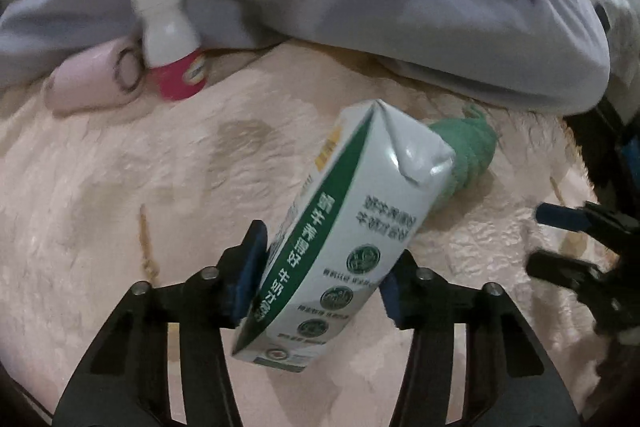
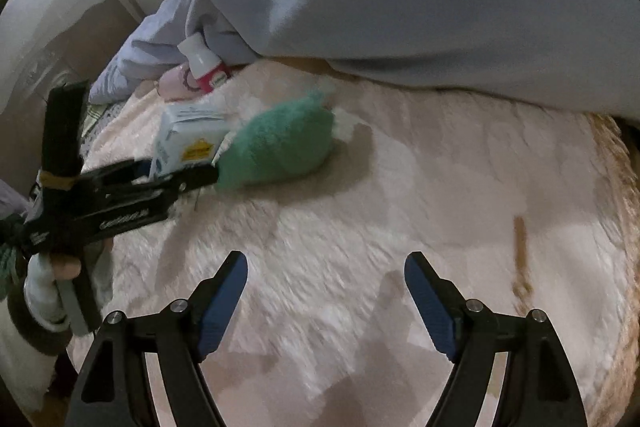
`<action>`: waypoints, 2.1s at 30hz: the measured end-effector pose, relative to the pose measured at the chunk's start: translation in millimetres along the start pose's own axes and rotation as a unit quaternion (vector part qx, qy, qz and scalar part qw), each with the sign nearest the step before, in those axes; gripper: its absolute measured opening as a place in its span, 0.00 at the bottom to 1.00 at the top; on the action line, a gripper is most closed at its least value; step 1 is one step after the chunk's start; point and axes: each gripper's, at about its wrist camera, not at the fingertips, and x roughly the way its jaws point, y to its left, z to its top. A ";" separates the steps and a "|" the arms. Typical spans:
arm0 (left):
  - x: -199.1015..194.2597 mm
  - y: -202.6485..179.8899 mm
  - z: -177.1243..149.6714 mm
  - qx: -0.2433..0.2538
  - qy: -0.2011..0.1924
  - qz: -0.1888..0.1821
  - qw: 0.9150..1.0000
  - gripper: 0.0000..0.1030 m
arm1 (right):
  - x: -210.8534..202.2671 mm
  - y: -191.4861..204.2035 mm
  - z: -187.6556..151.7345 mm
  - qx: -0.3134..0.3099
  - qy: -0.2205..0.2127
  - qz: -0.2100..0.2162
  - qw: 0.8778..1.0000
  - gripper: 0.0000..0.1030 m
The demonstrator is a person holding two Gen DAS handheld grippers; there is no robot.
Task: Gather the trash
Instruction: 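Grasp the white milk carton with the left tool while the right tool grasps the green plush toy, then carry the milk carton and green plush over the bucket with both tools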
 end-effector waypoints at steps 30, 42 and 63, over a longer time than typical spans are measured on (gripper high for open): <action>-63.1 -81.8 -80.2 0.013 0.006 -0.001 1.000 0.48 | -46.2 -3.8 -31.3 0.046 -0.017 0.079 0.996 0.51; -94.9 -189.2 -121.2 0.082 0.004 -0.023 0.996 0.48 | -130.6 -20.0 -117.9 0.038 0.013 0.032 0.999 0.51; -106.1 -348.6 -147.1 0.198 -0.002 -0.067 0.978 0.48 | -246.8 -88.1 -210.1 0.081 -0.020 -0.038 0.996 0.51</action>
